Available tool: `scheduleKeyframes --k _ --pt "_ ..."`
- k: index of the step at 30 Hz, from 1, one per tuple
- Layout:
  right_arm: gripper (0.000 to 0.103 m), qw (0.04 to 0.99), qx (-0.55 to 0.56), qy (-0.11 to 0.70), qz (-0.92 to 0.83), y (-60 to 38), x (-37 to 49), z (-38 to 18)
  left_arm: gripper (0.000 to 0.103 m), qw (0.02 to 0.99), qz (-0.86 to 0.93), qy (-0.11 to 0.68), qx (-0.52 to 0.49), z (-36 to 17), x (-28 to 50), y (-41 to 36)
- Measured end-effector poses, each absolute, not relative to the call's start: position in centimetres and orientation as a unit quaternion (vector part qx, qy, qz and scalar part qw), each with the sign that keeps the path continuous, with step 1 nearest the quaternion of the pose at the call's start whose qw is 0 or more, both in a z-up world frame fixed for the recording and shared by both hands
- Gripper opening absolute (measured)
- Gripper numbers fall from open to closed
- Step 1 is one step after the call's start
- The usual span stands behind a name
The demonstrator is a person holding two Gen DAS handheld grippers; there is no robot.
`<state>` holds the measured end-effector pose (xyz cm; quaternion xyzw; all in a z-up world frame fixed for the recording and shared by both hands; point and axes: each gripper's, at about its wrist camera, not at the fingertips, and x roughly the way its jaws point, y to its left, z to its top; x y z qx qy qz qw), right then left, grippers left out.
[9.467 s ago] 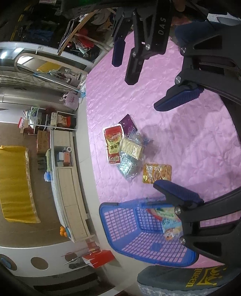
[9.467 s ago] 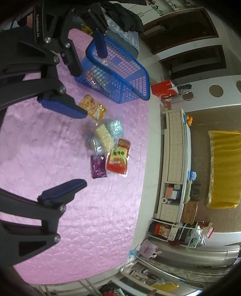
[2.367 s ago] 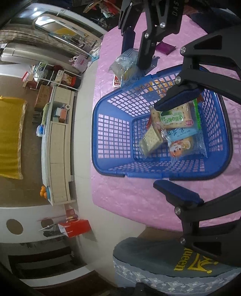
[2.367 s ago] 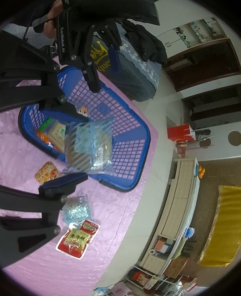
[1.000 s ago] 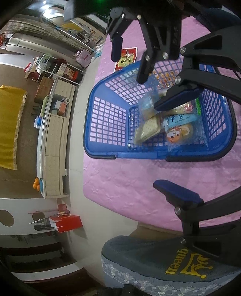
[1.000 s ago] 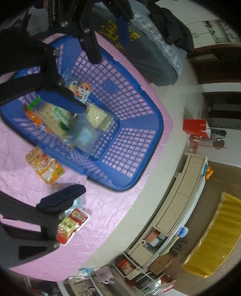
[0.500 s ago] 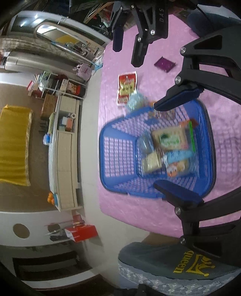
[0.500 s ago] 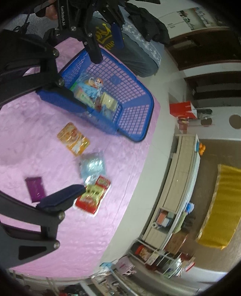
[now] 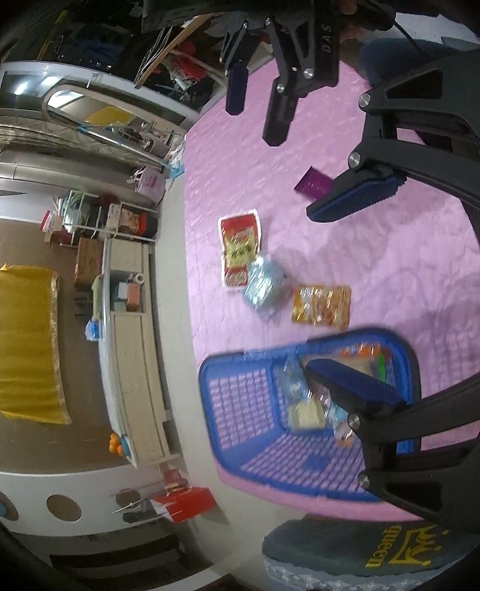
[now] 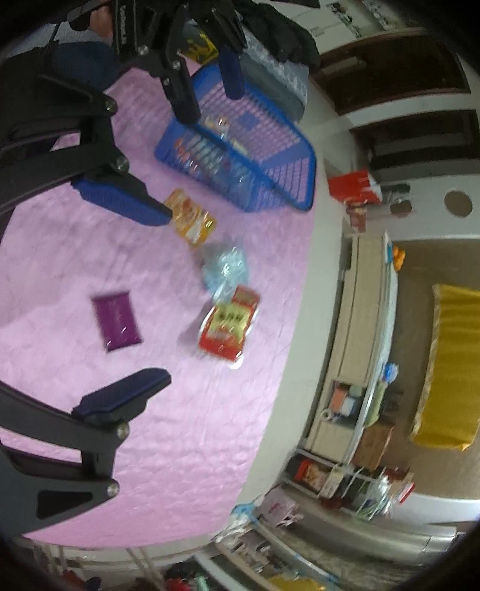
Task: Organize snacks
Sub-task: 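Withdraw both open tools from the basket toward the purple and orange packets, then grasp the orange-yellow snack packet with the left tool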
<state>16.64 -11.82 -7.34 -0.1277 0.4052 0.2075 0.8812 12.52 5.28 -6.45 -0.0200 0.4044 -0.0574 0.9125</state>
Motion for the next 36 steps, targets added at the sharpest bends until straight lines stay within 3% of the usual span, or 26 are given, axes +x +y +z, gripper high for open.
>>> scheduleKeyframes --k 7,9,17,23,28,36 --pt "0.083 0.869 -0.135 0.425 0.213 -14.5 17.1 -10.3 0.075 0.905 -0.076 0.418 -0.008 -8.3 13.3 2.0" --pt "0.083 0.866 -0.136 0.432 0.214 -14.9 17.4 -11.3 0.085 0.902 -0.079 0.425 -0.005 -9.1 13.6 1.2" --pt "0.083 0.856 -0.139 0.456 0.199 -15.8 18.8 -15.6 0.089 0.890 -0.046 0.452 0.032 -13.2 15.5 -0.8" --pt "0.083 0.848 -0.149 0.469 0.199 -14.3 20.1 -18.6 0.089 0.877 -0.014 0.478 0.051 -16.9 17.9 -1.5" --pt "0.083 0.849 -0.141 0.471 0.192 -14.1 21.5 -20.1 0.089 0.875 0.004 0.468 0.125 -18.4 19.4 -2.9" --pt "0.083 0.846 -0.122 0.483 0.190 -14.3 23.3 -21.4 0.089 0.867 -0.028 0.487 0.096 -20.6 21.8 -2.4"
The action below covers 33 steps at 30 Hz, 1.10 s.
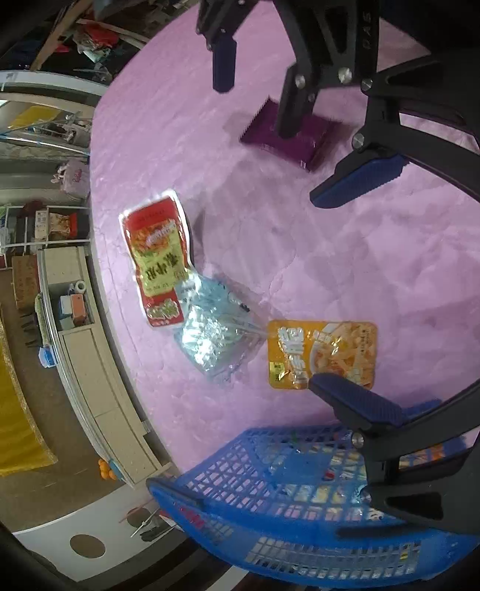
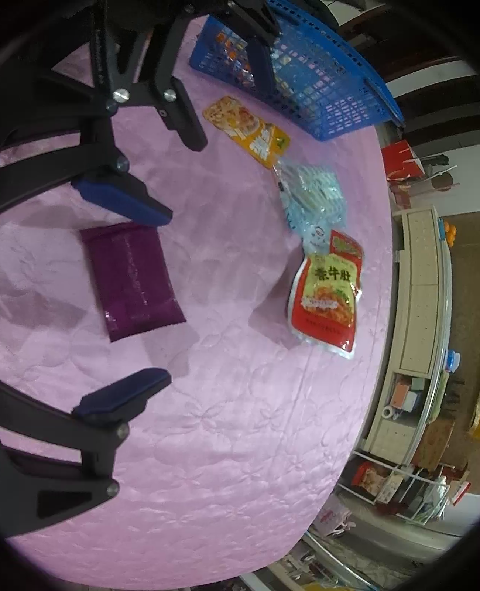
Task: Organize snacks
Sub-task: 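Grasp the orange-yellow snack packet with the left tool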
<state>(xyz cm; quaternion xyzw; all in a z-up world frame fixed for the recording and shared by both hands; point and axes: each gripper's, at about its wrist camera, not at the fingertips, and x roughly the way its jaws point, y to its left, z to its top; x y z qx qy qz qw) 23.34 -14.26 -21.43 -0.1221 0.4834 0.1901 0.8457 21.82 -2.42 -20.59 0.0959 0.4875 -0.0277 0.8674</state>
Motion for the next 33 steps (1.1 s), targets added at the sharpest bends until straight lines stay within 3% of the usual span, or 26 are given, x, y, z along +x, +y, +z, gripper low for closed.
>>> scheduleKeyframes --k 15,25,28,30,32,33 --pt "0.083 0.839 -0.135 0.484 0.206 -11.7 24.8 -22.5 0.089 0.846 -0.008 0.527 0.083 -25.2 26.7 0.2" --pt "0.083 0.840 -0.104 0.489 0.208 -12.8 25.5 -22.1 0.086 0.842 -0.007 0.539 0.006 -25.7 27.5 2.3" --pt "0.083 0.841 -0.093 0.491 0.207 -13.4 25.6 -22.0 0.067 0.844 0.004 0.536 -0.007 -25.3 27.0 3.2" --pt "0.083 0.842 -0.084 0.493 0.205 -13.7 25.6 -22.0 0.044 0.845 0.009 0.534 -0.017 -25.0 26.6 3.9" --pt "0.083 0.842 -0.081 0.494 0.204 -13.8 25.5 -22.1 0.038 0.845 0.003 0.535 -0.014 -25.3 26.2 4.2" --pt "0.083 0.842 -0.081 0.494 0.204 -13.8 25.4 -22.1 0.028 0.845 0.000 0.534 -0.012 -25.3 26.1 4.3"
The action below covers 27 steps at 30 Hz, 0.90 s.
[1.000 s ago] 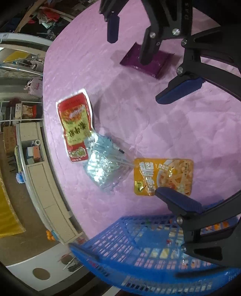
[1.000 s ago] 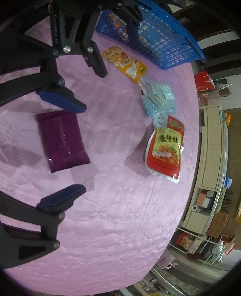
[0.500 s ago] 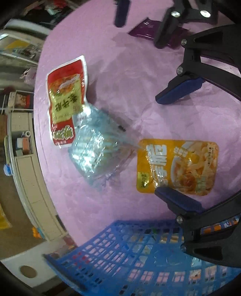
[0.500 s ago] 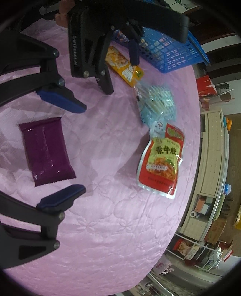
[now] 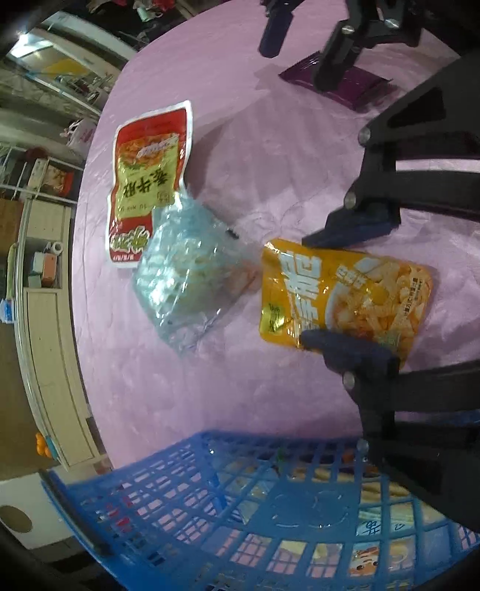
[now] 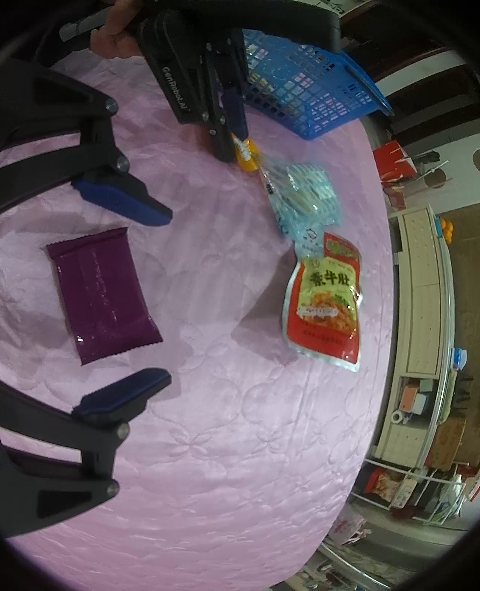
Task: Organize snacks
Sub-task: 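Grasp the orange-yellow snack packet with the left tool, then grasp the purple packet with the right tool while the left tool holds the orange packet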
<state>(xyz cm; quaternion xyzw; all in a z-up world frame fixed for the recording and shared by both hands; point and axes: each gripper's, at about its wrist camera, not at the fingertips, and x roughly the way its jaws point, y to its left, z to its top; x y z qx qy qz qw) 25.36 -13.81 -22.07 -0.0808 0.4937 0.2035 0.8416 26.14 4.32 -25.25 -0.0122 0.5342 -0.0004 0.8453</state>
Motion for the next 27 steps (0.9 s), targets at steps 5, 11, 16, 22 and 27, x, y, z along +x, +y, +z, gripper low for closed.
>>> scheduleKeyframes --k 5,11,16,22,27 --pt "0.083 0.841 -0.081 0.493 0.207 -14.1 24.9 -21.6 0.016 0.842 -0.010 0.539 -0.007 -24.7 25.7 4.0" --pt "0.083 0.845 -0.081 0.487 0.207 -14.8 24.6 -20.5 0.010 0.847 -0.028 0.530 -0.023 -23.4 25.1 3.4" --pt "0.083 0.844 -0.093 0.484 0.211 -15.2 24.3 -20.2 0.008 0.855 -0.044 0.515 -0.025 -21.6 23.9 3.3" --pt "0.083 0.828 -0.105 0.499 0.233 -15.2 23.9 -20.7 0.008 0.858 -0.053 0.509 -0.035 -20.4 22.3 3.0" --pt "0.083 0.811 -0.135 0.517 0.240 -14.9 24.0 -22.4 0.008 0.854 -0.047 0.516 -0.056 -20.5 21.0 2.9"
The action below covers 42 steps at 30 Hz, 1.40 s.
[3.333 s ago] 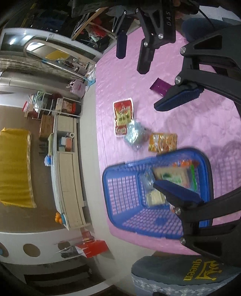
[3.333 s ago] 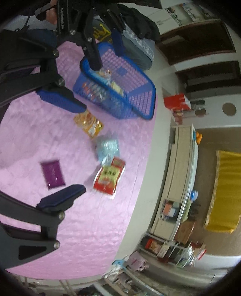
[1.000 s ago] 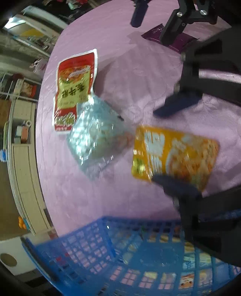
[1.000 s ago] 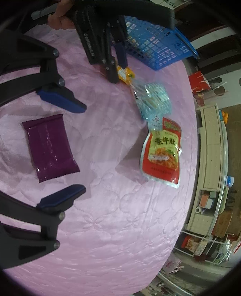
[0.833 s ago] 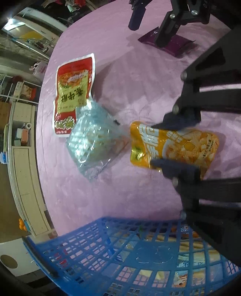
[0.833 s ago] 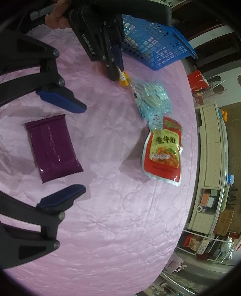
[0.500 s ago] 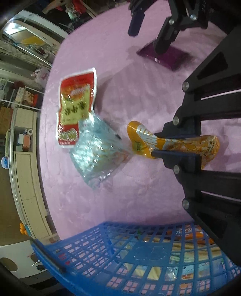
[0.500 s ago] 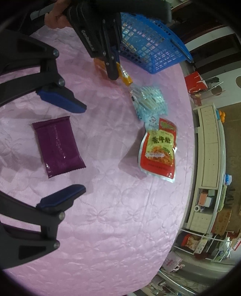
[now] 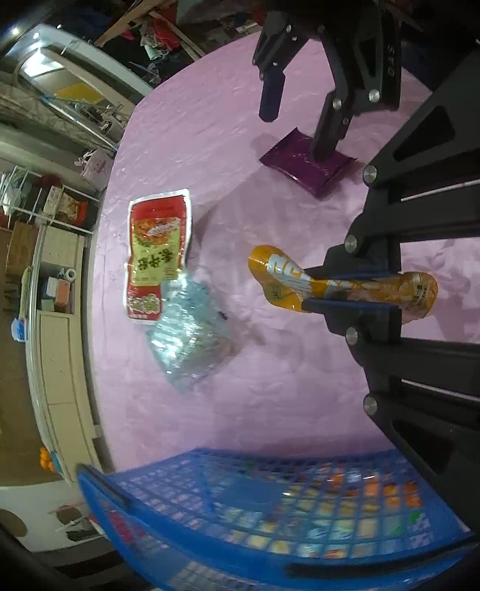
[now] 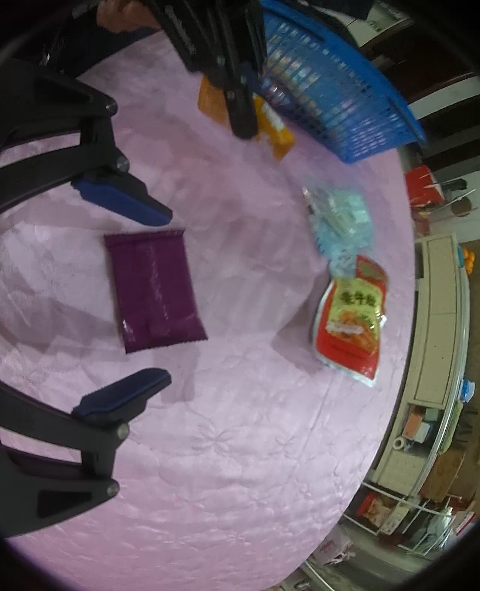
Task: Organize snacks
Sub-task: 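Grasp the purple packet with the right tool while the left tool holds the orange packet, then carry both packets over the blue basket and open the right tool to drop the purple packet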
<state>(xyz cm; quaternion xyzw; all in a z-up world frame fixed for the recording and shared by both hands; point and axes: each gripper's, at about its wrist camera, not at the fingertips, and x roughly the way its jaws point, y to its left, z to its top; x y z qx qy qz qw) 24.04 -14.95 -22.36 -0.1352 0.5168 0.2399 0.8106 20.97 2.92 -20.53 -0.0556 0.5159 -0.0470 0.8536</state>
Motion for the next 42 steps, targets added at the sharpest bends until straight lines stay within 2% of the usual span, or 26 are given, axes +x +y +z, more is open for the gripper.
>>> scheduleKeyframes --k 5,17,18,19,21,22,25,32,42 --pt "0.083 0.799 -0.125 0.525 0.266 -14.8 24.6 -23.4 0.008 0.849 -0.046 0.522 -0.066 -20.9 19.7 1.8" --pt "0.083 0.775 -0.186 0.523 0.302 -12.5 25.5 -25.3 0.008 0.842 -0.054 0.533 -0.062 -22.2 19.6 0.3" --pt "0.081 0.776 -0.192 0.520 0.303 -12.4 25.1 -25.4 0.008 0.842 -0.054 0.534 -0.063 -22.3 19.6 0.3" --pt "0.074 0.777 -0.201 0.514 0.301 -12.2 24.9 -25.4 0.008 0.841 -0.055 0.534 -0.063 -22.4 19.6 0.2" --pt "0.069 0.778 -0.208 0.509 0.304 -12.2 24.2 -25.3 0.008 0.842 -0.057 0.534 -0.061 -22.6 19.6 -0.1" --pt "0.062 0.779 -0.204 0.508 0.304 -12.3 23.9 -25.2 0.008 0.842 -0.057 0.533 -0.060 -22.4 19.4 0.0" --pt "0.060 0.786 -0.197 0.504 0.299 -12.7 23.2 -24.9 0.008 0.843 -0.059 0.531 -0.057 -22.3 19.4 -0.1" --pt "0.060 0.809 -0.177 0.475 0.297 -12.9 20.9 -20.7 0.008 0.856 -0.061 0.511 -0.057 -20.0 18.0 0.0" --pt "0.060 0.844 -0.157 0.410 0.308 -11.8 17.2 -11.7 0.008 0.892 -0.068 0.443 -0.065 -12.1 14.4 1.5"
